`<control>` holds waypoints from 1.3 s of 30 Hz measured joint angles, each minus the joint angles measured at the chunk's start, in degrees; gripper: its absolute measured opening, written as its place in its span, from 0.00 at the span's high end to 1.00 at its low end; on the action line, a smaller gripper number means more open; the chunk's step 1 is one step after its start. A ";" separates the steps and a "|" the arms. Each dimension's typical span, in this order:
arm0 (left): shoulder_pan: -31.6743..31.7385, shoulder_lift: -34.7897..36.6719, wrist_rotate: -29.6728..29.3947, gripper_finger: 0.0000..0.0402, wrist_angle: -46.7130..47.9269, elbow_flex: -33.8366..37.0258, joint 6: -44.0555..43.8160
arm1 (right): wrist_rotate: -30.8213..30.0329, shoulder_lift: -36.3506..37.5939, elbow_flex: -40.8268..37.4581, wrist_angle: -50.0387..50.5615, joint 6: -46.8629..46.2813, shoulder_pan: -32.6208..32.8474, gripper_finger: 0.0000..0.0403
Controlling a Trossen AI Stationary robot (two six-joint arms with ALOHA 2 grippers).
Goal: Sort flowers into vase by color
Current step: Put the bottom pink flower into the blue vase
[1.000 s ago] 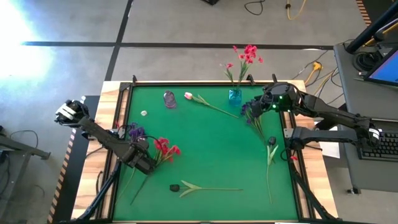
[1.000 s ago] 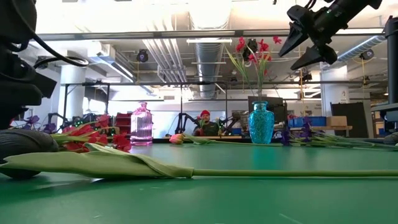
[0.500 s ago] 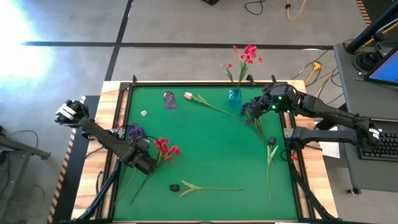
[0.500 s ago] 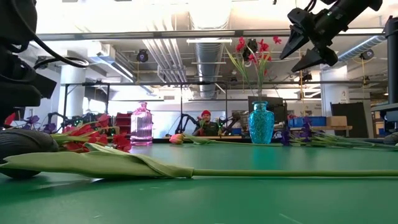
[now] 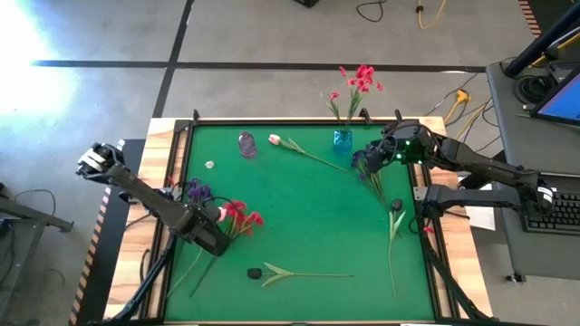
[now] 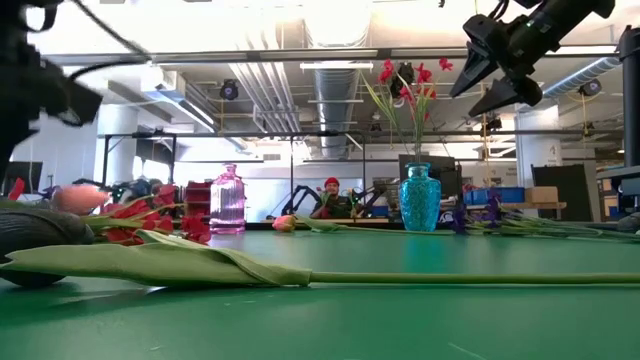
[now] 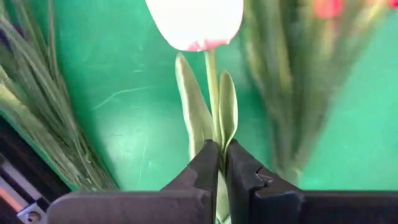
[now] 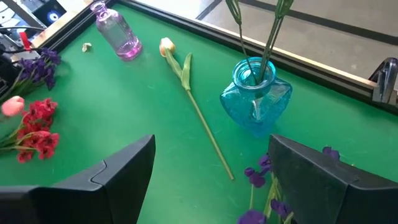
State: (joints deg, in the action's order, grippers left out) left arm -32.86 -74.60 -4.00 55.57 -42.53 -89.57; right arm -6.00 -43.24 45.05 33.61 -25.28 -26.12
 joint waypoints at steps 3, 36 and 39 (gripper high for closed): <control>0.00 2.11 -1.88 1.00 1.94 -2.97 2.38 | -0.01 0.00 -0.25 0.00 0.02 0.01 0.25; 25.31 -5.69 -0.30 1.00 -71.25 -14.31 96.53 | 0.46 -0.07 -7.53 -21.72 11.29 16.09 0.25; 26.98 -8.39 1.08 1.00 -73.84 -14.29 96.07 | 0.45 -0.07 -9.31 -26.05 13.24 18.28 0.25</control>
State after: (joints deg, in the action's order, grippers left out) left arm -5.88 -82.99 -2.92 -18.27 -56.82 6.50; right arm -5.55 -43.31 35.74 7.56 -12.04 -7.84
